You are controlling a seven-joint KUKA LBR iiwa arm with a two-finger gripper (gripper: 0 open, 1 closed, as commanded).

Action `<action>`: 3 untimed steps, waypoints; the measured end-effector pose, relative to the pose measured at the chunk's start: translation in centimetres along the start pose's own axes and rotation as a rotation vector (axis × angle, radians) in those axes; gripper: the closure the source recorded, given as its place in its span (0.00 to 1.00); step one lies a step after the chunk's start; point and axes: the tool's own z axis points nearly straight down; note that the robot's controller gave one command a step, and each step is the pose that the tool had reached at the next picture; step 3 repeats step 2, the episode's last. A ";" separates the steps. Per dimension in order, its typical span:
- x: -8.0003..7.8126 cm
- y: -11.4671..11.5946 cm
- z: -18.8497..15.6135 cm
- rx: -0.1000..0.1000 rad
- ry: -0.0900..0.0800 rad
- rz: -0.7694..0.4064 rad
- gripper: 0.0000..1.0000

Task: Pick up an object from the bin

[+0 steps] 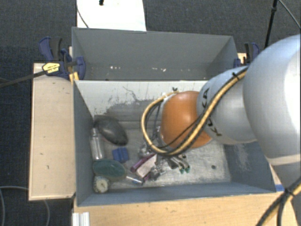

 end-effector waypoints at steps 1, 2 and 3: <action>1.4 0.1 -20.7 0.000 0.005 -0.167 1.00; 1.7 -3.3 -23.5 0.000 0.009 -0.185 1.00; 1.7 -3.3 -23.5 0.000 0.009 -0.185 1.00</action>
Offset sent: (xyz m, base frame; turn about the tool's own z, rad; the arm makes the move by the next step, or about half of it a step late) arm -0.0183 -0.0045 0.2030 -0.1680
